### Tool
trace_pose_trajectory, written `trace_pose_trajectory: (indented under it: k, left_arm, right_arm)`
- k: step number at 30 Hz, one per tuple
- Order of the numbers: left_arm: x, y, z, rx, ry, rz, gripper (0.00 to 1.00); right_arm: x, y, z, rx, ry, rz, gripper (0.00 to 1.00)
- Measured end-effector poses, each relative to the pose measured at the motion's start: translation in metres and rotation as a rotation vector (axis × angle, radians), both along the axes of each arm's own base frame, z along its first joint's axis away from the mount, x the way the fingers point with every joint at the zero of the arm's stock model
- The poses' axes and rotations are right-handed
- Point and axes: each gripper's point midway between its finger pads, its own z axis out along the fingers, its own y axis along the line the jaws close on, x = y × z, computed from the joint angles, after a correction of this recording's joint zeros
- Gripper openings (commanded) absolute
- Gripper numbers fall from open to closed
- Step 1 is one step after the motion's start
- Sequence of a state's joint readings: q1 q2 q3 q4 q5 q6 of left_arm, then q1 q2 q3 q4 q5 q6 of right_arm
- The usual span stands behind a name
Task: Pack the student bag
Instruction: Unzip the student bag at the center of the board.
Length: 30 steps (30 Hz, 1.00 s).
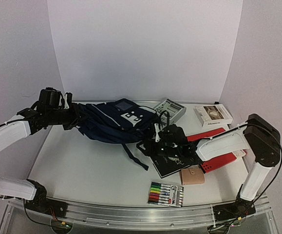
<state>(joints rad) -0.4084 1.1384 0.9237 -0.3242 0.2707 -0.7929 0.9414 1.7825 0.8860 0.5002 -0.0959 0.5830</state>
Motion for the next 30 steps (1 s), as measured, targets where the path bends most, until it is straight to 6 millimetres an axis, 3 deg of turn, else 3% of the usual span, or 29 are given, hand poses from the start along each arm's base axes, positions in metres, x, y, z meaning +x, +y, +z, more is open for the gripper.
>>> trace_pose_trajectory:
  k: [5, 11, 21, 26, 30]
  left_arm:
    - [-0.002, 0.0, -0.001, 0.002, 0.012, -0.005, 0.0]
    - [-0.004, 0.0, -0.002, 0.009, 0.023, -0.008, 0.0]
    - [-0.005, -0.001, 0.002, 0.001, 0.021, -0.017, 0.0]
    - [-0.004, 0.0, 0.002, -0.001, 0.021, -0.014, 0.0]
    - [-0.004, -0.001, 0.003, -0.002, 0.022, -0.017, 0.0]
  right_arm:
    - [0.013, 0.004, -0.017, -0.004, 0.006, 0.014, 0.38]
    - [0.013, 0.008, -0.044, -0.042, 0.036, 0.05, 0.32]
    - [0.021, 0.021, -0.022, -0.011, -0.042, 0.077, 0.2]
    - [0.024, 0.024, -0.024, -0.025, -0.061, 0.084, 0.01]
    - [0.025, 0.023, -0.027, -0.034, -0.065, 0.084, 0.0]
